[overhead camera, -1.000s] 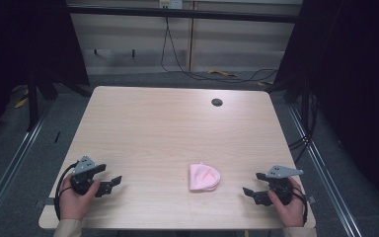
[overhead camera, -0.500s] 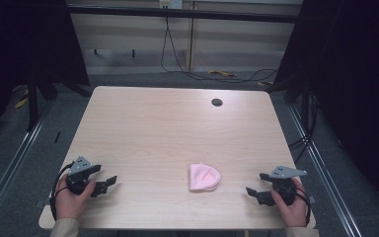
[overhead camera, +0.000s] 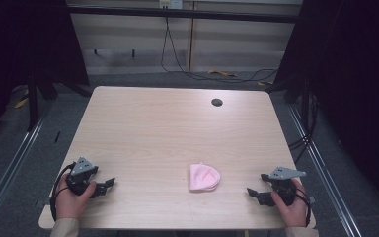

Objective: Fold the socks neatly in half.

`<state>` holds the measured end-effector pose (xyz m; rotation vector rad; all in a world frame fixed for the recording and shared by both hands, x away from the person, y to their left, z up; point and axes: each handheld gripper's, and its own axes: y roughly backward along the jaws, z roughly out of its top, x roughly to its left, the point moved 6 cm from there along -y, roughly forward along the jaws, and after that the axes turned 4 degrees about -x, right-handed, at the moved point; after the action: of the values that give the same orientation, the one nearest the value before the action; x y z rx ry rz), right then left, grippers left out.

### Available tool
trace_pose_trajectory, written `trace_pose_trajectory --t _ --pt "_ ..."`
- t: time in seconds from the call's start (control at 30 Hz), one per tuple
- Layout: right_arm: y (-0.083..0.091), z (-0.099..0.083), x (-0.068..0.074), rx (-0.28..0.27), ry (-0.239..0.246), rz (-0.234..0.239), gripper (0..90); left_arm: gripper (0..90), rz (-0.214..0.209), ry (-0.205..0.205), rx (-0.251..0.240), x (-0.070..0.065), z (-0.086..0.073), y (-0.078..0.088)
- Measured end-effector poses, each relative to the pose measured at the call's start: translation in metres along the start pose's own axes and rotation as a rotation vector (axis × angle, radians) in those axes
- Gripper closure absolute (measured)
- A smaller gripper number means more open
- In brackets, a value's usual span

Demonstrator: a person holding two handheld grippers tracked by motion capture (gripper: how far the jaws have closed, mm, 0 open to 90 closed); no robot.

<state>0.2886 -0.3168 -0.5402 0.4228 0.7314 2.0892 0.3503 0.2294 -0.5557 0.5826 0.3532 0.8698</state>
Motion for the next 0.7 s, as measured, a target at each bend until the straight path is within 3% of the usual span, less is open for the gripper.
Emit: trace_pose_trajectory --t 0.23,0.7 --pt "-0.0018 -0.0001 0.0007 0.013 0.026 -0.012 16.2 16.0 -0.001 -0.020 0.017 -0.0007 0.0000 -0.0015" --pt "-0.0033 0.0002 0.0012 0.023 0.031 -0.023 14.0 11.3 0.031 0.002 0.019 -0.0004 0.0001 -0.0031"
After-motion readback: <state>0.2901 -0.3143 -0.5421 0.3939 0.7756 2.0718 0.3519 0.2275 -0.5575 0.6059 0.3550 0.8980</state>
